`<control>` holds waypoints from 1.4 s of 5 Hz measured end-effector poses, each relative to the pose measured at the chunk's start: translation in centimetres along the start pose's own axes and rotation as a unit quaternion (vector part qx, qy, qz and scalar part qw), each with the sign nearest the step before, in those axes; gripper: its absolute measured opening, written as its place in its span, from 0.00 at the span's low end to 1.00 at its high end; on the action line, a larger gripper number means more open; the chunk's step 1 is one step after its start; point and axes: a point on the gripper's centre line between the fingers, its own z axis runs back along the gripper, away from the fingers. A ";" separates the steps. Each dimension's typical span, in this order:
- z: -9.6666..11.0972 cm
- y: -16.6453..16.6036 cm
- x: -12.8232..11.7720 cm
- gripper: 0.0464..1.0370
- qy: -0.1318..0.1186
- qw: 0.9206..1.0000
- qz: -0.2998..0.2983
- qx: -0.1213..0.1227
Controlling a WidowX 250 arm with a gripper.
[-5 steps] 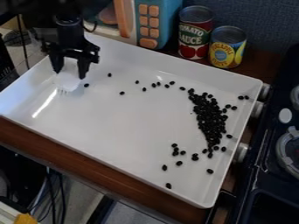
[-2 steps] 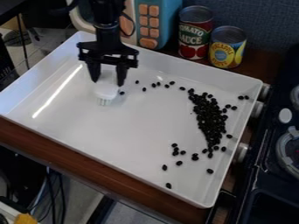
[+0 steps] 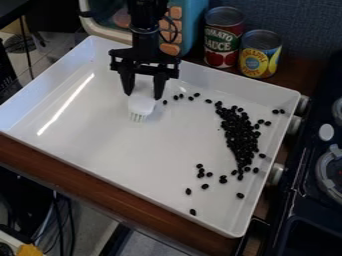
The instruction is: Sweep into pile
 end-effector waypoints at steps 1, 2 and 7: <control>-0.1 -2.1 -0.1 0.64 -0.013 1.000 -0.014 -0.003; 0.0 -4.0 -0.3 0.64 -0.021 0.999 -0.034 -0.007; 0.3 -8.8 -1.3 0.64 -0.015 0.997 -0.050 -0.048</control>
